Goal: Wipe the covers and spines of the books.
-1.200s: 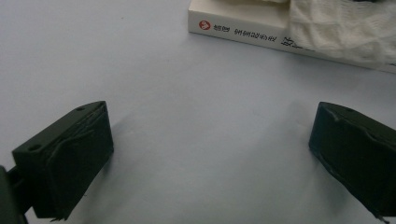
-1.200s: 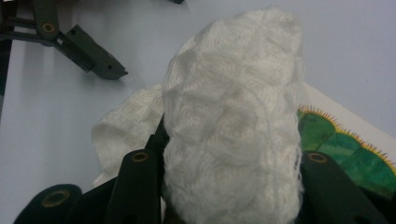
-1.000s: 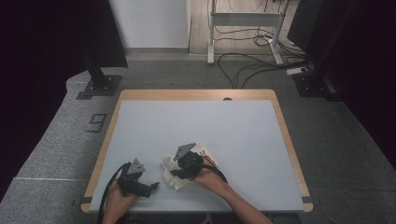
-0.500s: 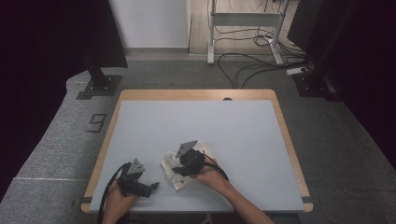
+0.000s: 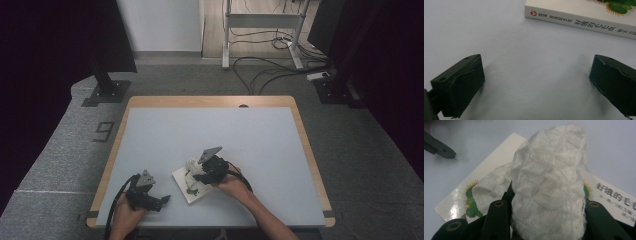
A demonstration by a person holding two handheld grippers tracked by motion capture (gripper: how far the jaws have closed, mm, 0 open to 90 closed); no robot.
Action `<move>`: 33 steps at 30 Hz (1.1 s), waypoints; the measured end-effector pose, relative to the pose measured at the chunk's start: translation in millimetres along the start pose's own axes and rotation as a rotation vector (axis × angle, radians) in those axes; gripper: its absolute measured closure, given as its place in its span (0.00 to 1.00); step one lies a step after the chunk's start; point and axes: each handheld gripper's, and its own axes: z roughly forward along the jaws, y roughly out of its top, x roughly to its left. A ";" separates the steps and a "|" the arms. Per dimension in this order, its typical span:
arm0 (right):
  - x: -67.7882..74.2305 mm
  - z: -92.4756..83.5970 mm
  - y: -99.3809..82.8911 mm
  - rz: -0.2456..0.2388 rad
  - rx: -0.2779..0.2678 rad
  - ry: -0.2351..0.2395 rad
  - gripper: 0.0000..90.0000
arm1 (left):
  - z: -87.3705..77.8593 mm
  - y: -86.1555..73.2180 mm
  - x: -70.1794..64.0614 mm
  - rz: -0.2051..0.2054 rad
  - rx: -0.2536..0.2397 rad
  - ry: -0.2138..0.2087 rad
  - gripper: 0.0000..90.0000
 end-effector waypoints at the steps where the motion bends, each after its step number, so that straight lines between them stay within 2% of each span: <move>1: -1.4 -0.9 -1.1 0.003 -0.001 -0.005 0.64 | 0.0 0.0 0.2 0.000 0.000 -0.003 0.00; 12: -19.4 -13.9 -14.8 0.047 0.004 -0.060 0.64 | 0.0 0.0 0.1 0.000 -0.001 -0.002 0.00; 19: -36.8 -26.3 -27.4 0.082 0.011 -0.125 0.64 | 0.0 0.0 0.1 -0.001 -0.001 -0.003 0.00; 23: -44.5 -31.3 -32.7 0.098 0.015 -0.145 0.64 | 0.0 0.0 0.1 -0.001 -0.001 -0.003 0.00; 33: -53.8 -38.7 -39.3 0.119 0.027 -0.188 0.64 | 0.0 0.0 0.2 -0.001 0.000 -0.004 0.00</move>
